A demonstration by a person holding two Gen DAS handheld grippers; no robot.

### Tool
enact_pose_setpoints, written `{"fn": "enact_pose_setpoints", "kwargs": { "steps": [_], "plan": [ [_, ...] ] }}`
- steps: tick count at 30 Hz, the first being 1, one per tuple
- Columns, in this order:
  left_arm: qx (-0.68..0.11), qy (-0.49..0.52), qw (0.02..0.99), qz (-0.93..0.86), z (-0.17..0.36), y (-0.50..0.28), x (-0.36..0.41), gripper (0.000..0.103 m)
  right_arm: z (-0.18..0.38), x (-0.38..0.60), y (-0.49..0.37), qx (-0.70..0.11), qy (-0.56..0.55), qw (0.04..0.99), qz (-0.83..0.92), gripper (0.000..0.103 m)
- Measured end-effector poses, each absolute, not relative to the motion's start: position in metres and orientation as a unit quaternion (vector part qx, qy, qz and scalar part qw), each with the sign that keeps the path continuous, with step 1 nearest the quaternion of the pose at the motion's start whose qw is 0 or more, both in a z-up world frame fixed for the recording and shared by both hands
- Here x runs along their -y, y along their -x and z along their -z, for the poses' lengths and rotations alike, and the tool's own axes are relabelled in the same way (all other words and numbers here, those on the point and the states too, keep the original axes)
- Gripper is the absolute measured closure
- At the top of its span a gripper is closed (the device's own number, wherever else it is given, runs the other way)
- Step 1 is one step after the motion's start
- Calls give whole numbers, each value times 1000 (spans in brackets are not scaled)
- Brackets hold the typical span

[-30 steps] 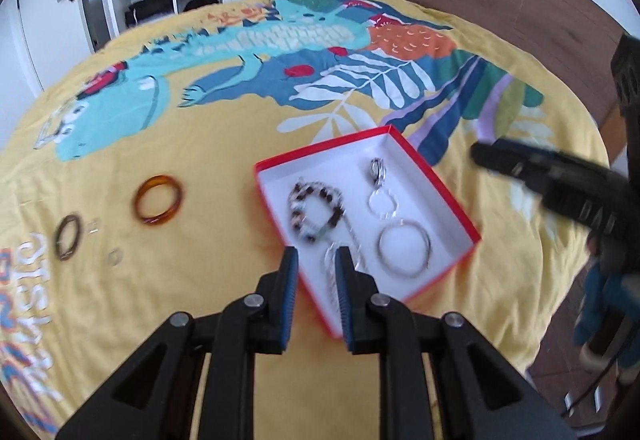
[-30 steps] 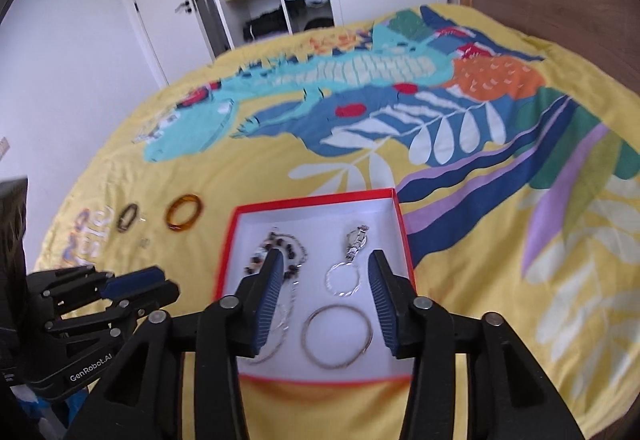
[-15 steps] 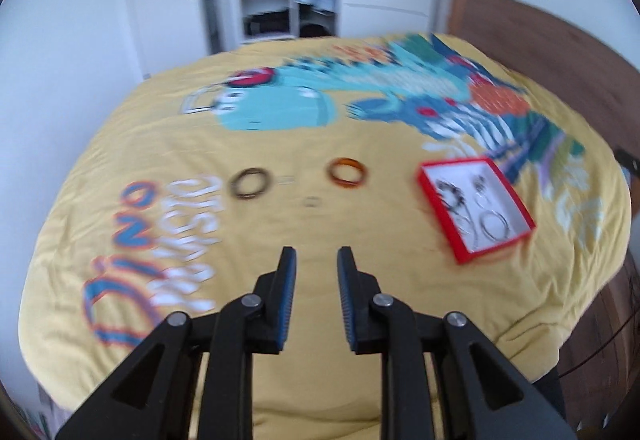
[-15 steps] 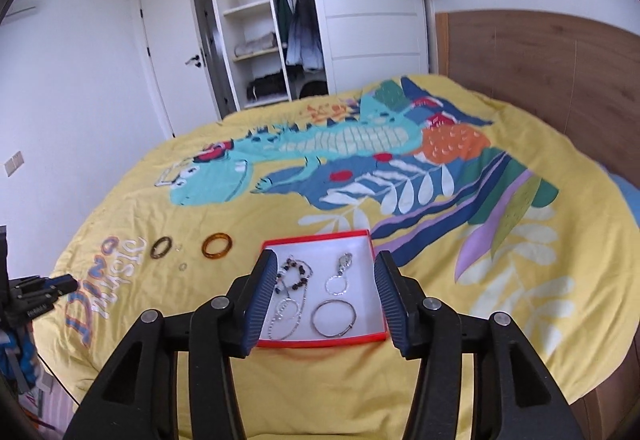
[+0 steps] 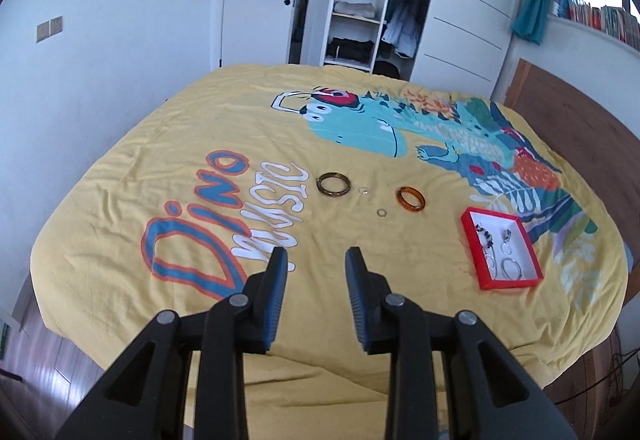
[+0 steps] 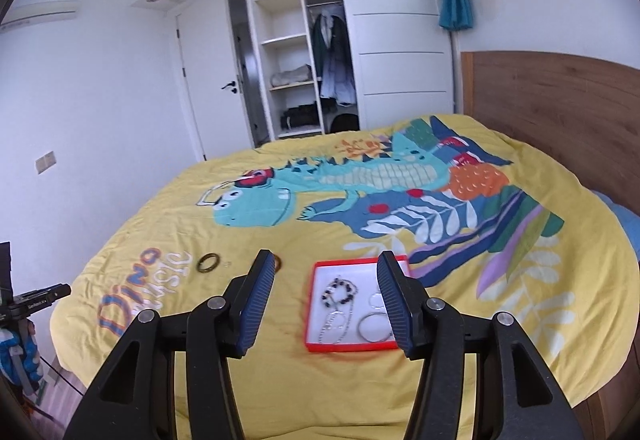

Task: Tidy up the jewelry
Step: 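Withdraw both grippers from the box back toward the remaining jewelry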

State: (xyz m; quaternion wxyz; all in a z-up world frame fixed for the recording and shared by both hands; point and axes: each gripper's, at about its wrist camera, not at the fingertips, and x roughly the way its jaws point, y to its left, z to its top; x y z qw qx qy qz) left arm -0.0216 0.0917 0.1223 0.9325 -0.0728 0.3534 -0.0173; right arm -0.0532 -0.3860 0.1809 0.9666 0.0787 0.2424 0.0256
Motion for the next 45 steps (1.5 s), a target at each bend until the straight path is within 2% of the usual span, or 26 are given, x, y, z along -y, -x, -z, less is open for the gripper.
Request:
{"fn": "enact_pose_setpoints", "kwargs": {
  "steps": [10, 21, 33, 45],
  "plan": [
    [-341, 99, 934, 31, -115, 44, -92, 73, -190, 339, 72, -240, -71, 966, -63, 49],
    [-353, 117, 928, 17, -90, 46, -111, 73, -174, 294, 57, -270, -46, 957, -92, 49],
    [-396, 117, 911, 8, -52, 14, -117, 73, -131, 266, 3, -325, -32, 937, -126, 50],
    [-454, 94, 886, 16, -20, -53, -95, 73, -83, 254, -67, -378, -34, 911, -159, 50]
  ]
}}
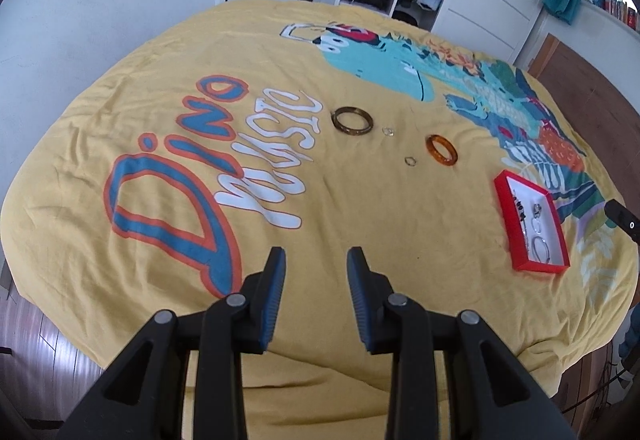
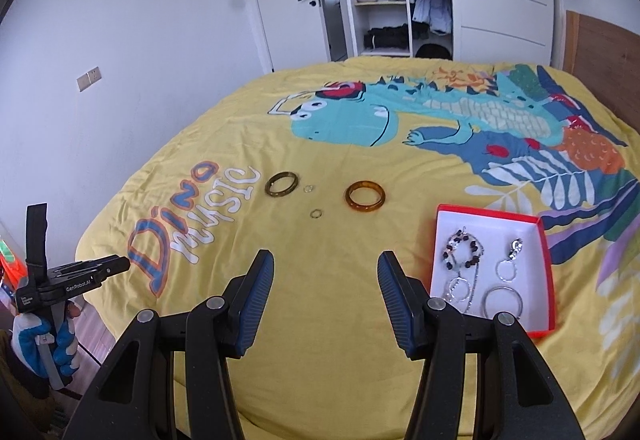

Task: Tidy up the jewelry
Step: 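Withdraw both grippers from the box back toward the remaining jewelry, then grasp the dark tortoiseshell bangle with the left gripper while the right grasps a silver ring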

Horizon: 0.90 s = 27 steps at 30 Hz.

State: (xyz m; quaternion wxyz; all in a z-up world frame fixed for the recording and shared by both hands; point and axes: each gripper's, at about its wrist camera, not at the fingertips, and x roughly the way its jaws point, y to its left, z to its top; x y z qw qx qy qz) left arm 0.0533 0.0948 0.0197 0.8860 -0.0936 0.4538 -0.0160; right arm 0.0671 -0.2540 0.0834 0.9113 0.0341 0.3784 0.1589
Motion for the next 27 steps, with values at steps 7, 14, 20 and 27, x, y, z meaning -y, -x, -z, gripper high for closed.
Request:
{"fn": "enact_pose_setpoints", "kwargs": {
  "steps": [7, 14, 20, 27],
  "plan": [
    [-481, 89, 872, 29, 4, -96, -79, 73, -53, 240, -113, -400, -35, 898, -179, 50],
    [-500, 88, 861, 38, 26, -148, -67, 73, -21, 217, -164, -417, -16, 885, -203, 50],
    [-506, 103, 856, 31, 43, -203, -60, 73, 18, 200, -207, -439, -17, 871, -220, 50],
    [-494, 129, 859, 27, 57, -275, -54, 73, 60, 181, -247, -457, -25, 857, -235, 50]
  ]
}}
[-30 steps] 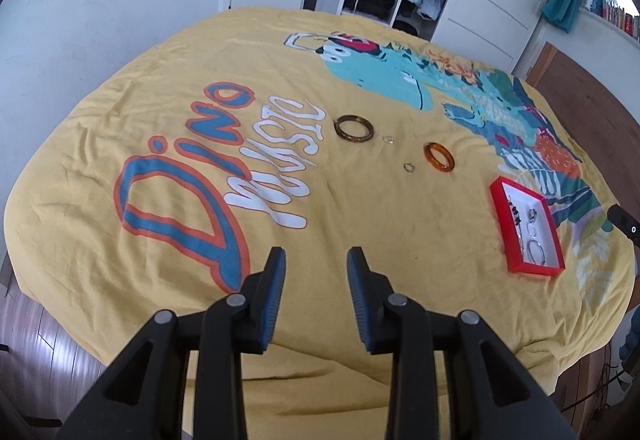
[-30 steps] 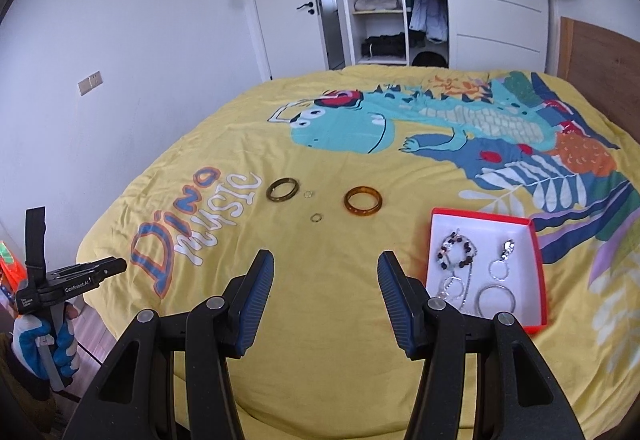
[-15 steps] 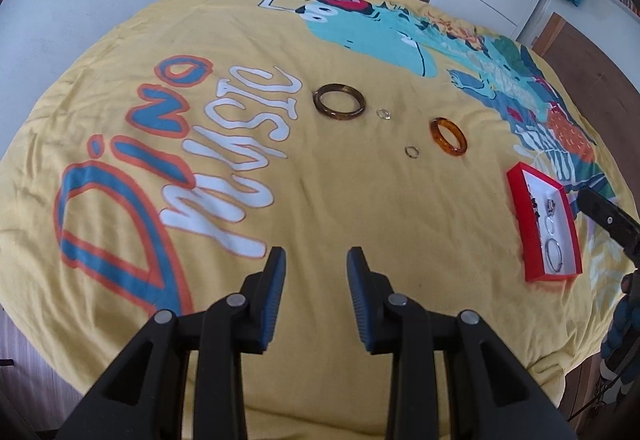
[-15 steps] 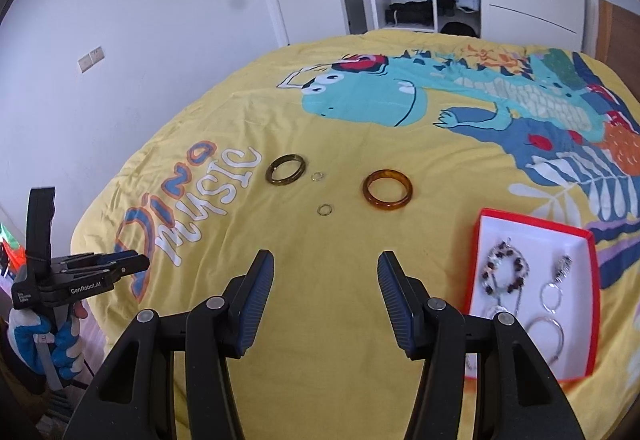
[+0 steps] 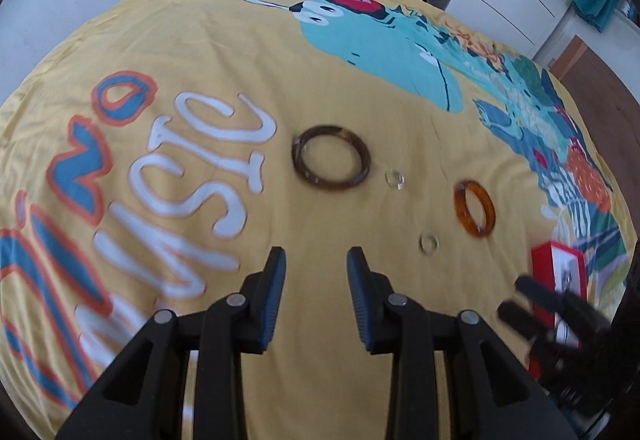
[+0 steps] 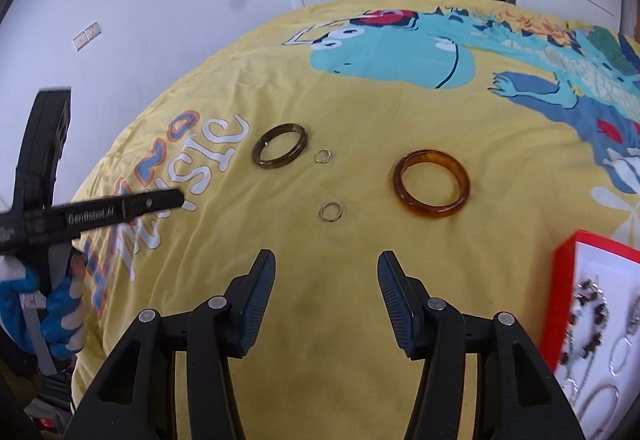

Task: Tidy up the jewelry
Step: 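Grasp the dark tortoiseshell bangle with the left gripper while the right grasps a silver ring, then carry the tortoiseshell bangle and silver ring in both grippers over the red box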

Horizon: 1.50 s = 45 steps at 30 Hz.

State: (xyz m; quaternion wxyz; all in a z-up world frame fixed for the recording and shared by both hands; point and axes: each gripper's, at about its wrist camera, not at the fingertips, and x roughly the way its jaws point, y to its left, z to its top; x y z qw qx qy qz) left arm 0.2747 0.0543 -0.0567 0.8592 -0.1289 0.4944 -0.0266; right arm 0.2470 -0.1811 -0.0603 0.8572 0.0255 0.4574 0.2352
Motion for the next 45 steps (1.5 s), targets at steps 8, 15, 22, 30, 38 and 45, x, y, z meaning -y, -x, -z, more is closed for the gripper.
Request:
{"fn": "enact_pose_setpoints", "kwargs": {
  "steps": [8, 15, 22, 30, 38, 45],
  "plan": [
    [-502, 157, 850, 12, 84, -335, -56, 73, 92, 167, -280, -466, -42, 851, -239, 57],
    [-516, 157, 842, -3, 108, -370, -53, 73, 113, 156, -300, -471, -52, 847, -240, 61],
    [-528, 165, 833, -12, 134, -383, -56, 75, 125, 146, -307, -474, -43, 845, -242, 68],
    [-524, 132, 841, -20, 139, -391, -51, 86, 134, 133, -308, -468, -17, 850, -242, 75],
    [-511, 105, 853, -31, 128, -377, -43, 95, 126, 135, -305, -465, -21, 851, -242, 83],
    [-501, 98, 859, -36, 101, -352, -43, 96, 100, 148, -287, -453, -27, 859, -239, 83]
  ]
}}
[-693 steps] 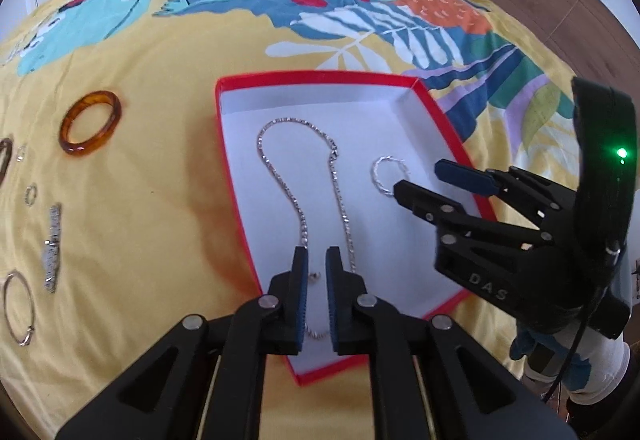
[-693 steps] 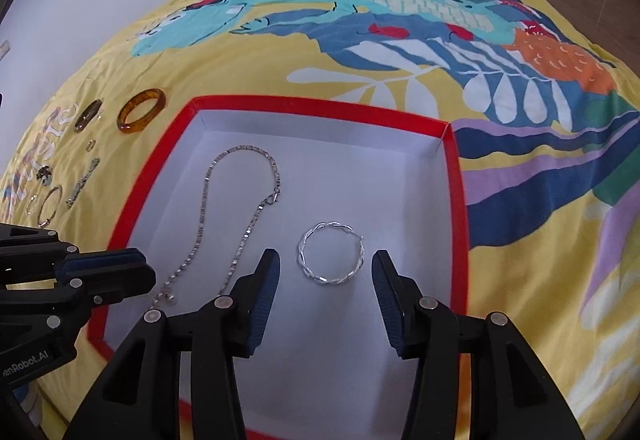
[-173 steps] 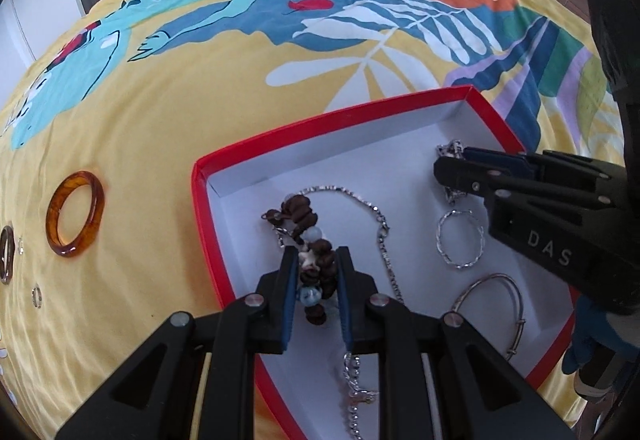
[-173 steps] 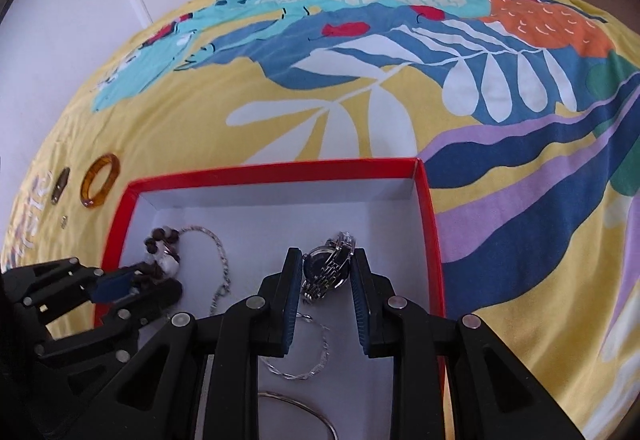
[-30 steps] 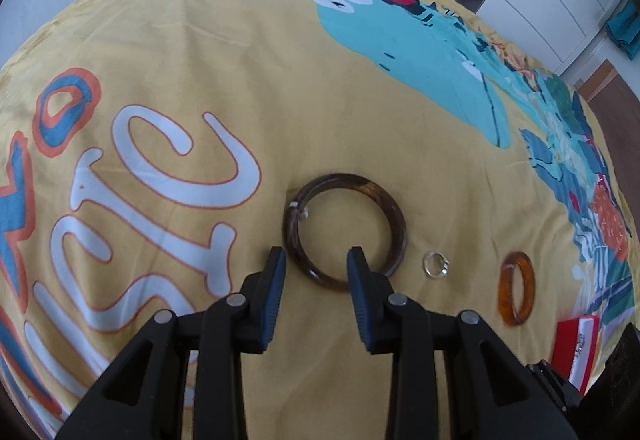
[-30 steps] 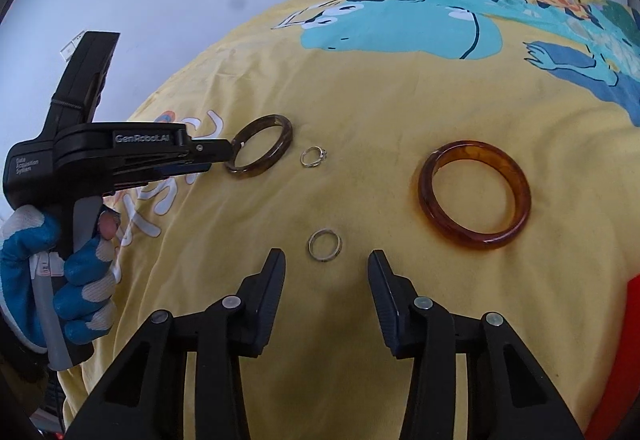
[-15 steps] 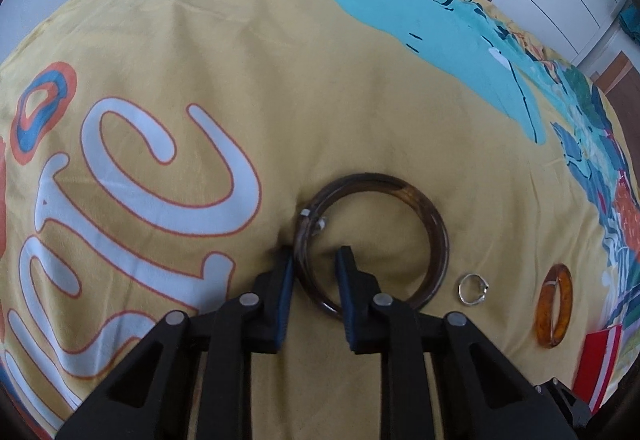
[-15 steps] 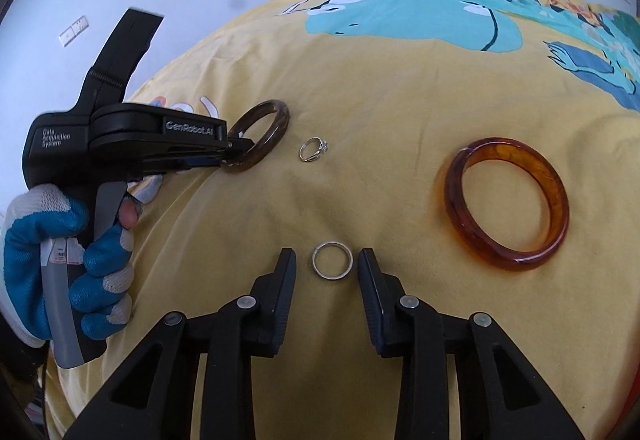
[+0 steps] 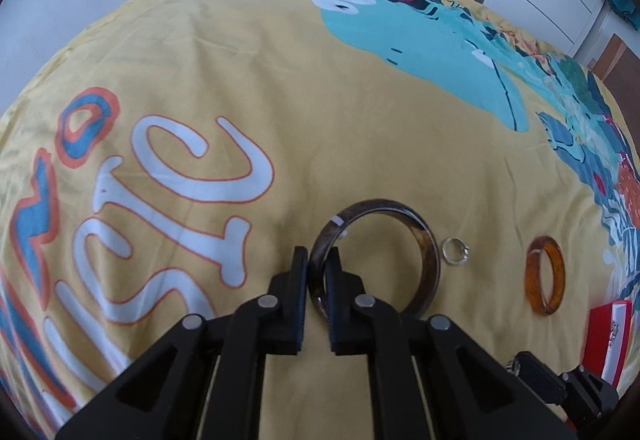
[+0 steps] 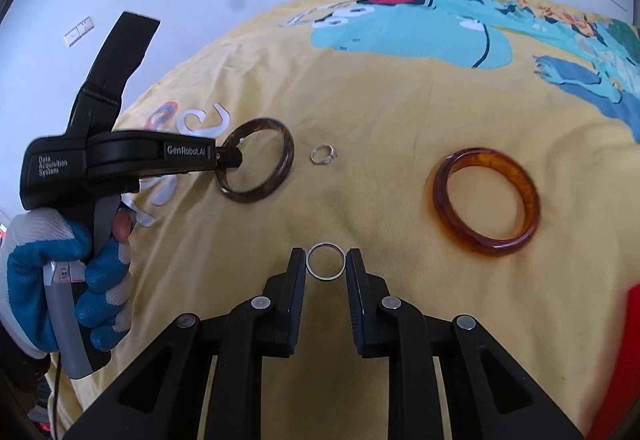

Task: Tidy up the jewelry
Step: 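Carry the tortoiseshell bangle and silver ring in both grippers over the red box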

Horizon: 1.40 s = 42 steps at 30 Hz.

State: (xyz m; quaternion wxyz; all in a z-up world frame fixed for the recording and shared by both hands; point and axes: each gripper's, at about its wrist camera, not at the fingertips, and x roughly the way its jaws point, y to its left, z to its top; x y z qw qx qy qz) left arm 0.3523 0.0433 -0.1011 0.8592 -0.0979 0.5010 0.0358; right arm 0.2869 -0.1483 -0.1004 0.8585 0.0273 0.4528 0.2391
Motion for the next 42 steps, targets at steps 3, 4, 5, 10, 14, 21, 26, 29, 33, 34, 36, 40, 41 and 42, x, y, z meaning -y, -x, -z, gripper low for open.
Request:
{"fn": "enact_pose_setpoints", "kwargs": {
  "steps": [3, 4, 5, 10, 14, 21, 26, 29, 33, 34, 36, 40, 41, 42],
  "plan": [
    [-494, 96, 863, -37, 84, -339, -43, 96, 82, 154, -276, -443, -32, 864, -237, 83],
    [-492, 95, 865, -37, 78, -334, -43, 96, 74, 155, -272, -440, -32, 866, -236, 83],
    [-489, 94, 867, -36, 71, -329, -43, 96, 67, 156, -267, -436, -31, 868, -236, 83],
    [-468, 82, 879, -32, 31, -297, -41, 96, 29, 160, -239, -415, -30, 879, -232, 83],
    [-447, 79, 890, -29, -4, -267, -43, 96, -1, 166, -210, -398, -25, 888, -230, 83],
    [-420, 71, 905, -24, -49, -216, -44, 96, -43, 170, -155, -369, -12, 901, -226, 83],
    [-403, 67, 912, -16, -72, -174, -39, 96, -65, 175, -117, -351, -6, 910, -221, 83],
    [-396, 61, 916, -12, -82, -149, -34, 96, -77, 180, -94, -339, -6, 916, -214, 83],
    [-388, 62, 920, -8, -91, -118, -30, 96, -88, 192, -66, -325, -12, 923, -204, 83],
    [-387, 62, 920, -7, -92, -113, -29, 96, -90, 195, -60, -322, -14, 925, -201, 83],
    [-384, 62, 921, -7, -96, -98, -29, 96, -95, 201, -48, -315, -16, 929, -196, 83],
    [-377, 56, 925, -7, -102, -76, -25, 96, -106, 216, -26, -297, -20, 936, -186, 83],
    [-375, 55, 925, -8, -104, -72, -23, 96, -108, 220, -22, -293, -23, 938, -184, 83],
    [-373, 53, 926, -9, -105, -67, -22, 96, -110, 224, -18, -290, -26, 939, -182, 83]
  ]
}}
